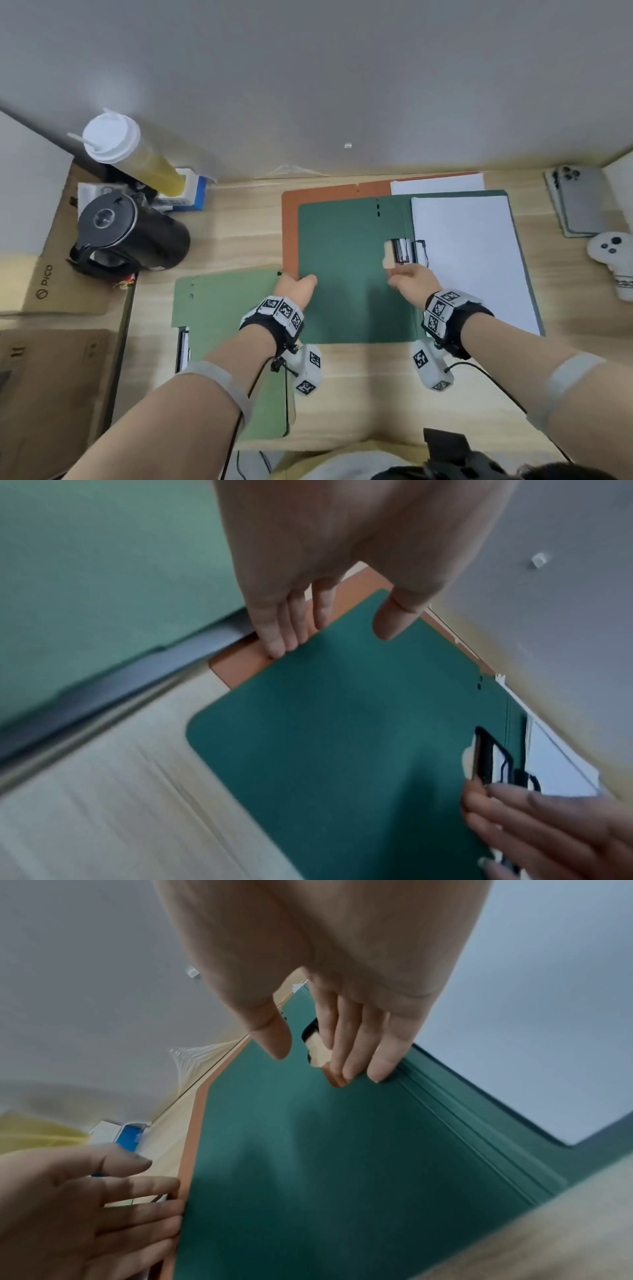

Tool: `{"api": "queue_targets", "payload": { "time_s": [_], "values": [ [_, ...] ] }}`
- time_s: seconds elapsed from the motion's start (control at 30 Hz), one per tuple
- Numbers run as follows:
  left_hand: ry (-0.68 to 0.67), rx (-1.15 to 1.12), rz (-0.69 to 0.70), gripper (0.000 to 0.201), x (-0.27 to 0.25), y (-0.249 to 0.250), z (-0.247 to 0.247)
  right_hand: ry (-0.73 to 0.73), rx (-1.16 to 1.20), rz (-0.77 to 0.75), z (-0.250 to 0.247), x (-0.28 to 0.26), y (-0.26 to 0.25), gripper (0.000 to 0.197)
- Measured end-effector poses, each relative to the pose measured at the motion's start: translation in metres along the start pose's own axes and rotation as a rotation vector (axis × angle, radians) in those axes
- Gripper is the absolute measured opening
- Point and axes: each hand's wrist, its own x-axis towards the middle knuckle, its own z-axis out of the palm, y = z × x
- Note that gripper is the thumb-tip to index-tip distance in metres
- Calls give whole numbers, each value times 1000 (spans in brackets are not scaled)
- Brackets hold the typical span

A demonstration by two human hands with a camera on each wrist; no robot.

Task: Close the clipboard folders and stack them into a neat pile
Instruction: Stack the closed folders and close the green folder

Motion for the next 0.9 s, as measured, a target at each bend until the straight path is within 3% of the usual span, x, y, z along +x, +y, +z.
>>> {"api": "queue_targets", "payload": {
  "time_s": [0.1,0.13,0.23,0.4,0.53,0.63,0.8,0.9],
  "values": [
    [5,-153,-119,76,15,-5,5,-67,22,5,0,3,0,50],
    [-4,-191,-179,78,13,-3,3,-86,34,8,-1,3,0,52],
    [-66,-264,-244,34,-10,16,-15,-97,86,41,-6,0,-4,41],
    [-305,-234,-192,34,-28,41,-62,-171,163,53,-16,-2,-16,18],
    [-524,-127,-88,34,-51,65,-78,-410,252,71,-18,-12,-33,37],
    [-620,6,-33,39,-65,78,-59,-546,300,58,-20,-22,-38,33],
    [-546,166,-33,105,-66,83,9,-378,337,3,-63,-18,-28,32],
    [-365,220,-57,89,-69,84,58,-213,375,51,-113,-3,5,33]
  ]
}}
